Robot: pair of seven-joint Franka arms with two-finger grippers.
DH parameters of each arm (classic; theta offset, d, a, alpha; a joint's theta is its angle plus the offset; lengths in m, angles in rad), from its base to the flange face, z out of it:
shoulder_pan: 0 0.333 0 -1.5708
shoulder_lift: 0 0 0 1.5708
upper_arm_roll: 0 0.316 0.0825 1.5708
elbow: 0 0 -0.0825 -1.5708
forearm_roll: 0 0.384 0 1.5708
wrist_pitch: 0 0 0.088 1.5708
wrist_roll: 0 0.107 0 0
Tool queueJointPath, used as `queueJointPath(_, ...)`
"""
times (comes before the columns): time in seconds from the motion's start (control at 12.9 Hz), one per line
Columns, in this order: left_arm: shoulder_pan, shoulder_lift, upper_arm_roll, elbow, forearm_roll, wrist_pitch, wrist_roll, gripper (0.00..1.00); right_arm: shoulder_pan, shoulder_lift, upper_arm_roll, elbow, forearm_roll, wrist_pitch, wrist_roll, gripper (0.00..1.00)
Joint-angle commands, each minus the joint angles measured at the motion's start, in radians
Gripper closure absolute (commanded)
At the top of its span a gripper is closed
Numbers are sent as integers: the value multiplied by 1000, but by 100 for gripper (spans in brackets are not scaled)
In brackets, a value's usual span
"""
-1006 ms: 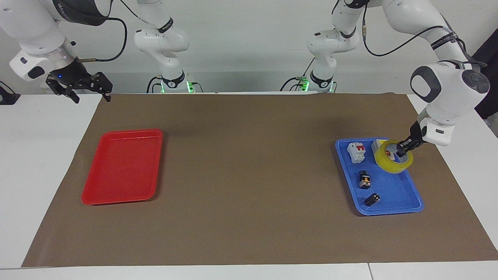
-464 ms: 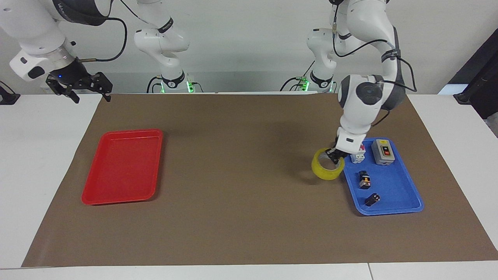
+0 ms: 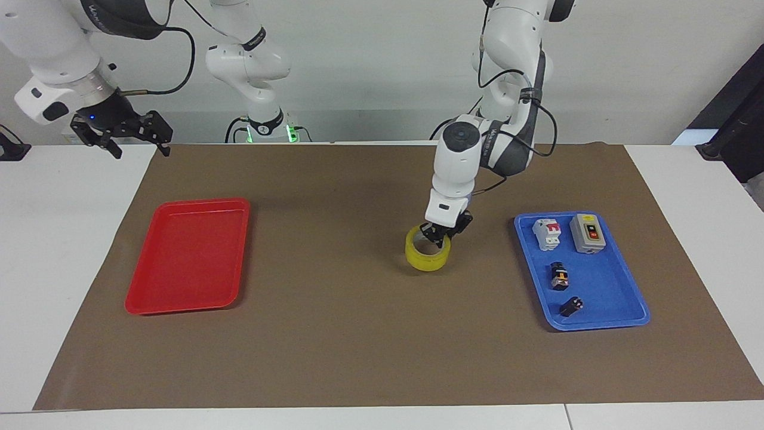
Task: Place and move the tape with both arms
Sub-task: 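Carry the tape with the left gripper to the table center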
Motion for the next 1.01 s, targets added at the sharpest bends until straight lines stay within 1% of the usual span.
queueJointPath(0.0, -71, 79, 18, 92, 34, 4, -56, 100, -8, -6, 2, -5, 0, 14, -19, 0)
queueJointPath(0.08, -97, 91, 20, 93, 37, 6, -56, 100, -8, -6, 2, -5, 0, 14, -19, 0)
queueJointPath(0.23, -123, 134, 18, 136, 38, 4, -56, 100, -7, -6, 3, -5, 0, 14, -17, 0)
queueJointPath(0.39, -126, 136, 14, 129, 38, 41, -43, 100, -7, -6, 3, -5, 0, 14, -17, 0)
queueJointPath(0.46, -125, 139, 13, 119, 38, 65, -40, 89, -7, -6, 3, -5, 0, 14, -17, 0)
queueJointPath(0.54, -123, 139, 13, 115, 37, 69, -30, 77, -7, -6, 3, -5, 0, 14, -17, 0)
queueJointPath(0.62, -122, 127, 13, 109, 37, 58, -20, 68, -7, -6, 3, -5, 0, 14, -20, 0)
queueJointPath(0.7, -116, 100, 13, 89, 35, 43, -20, 50, -4, -8, 3, -6, 0, 14, -20, 0)
queueJointPath(0.77, -108, 51, 15, 66, 35, 21, -19, 34, -2, -8, 3, -11, 0, 12, -17, 0)
queueJointPath(0.85, -76, -17, 17, 29, 35, -6, -13, 22, 6, -12, 3, -20, 0, 14, -13, 0)
queueJointPath(0.93, -53, -78, 15, -3, 35, -25, 22, 0, 10, -17, 5, -31, 0, 14, -8, 0)
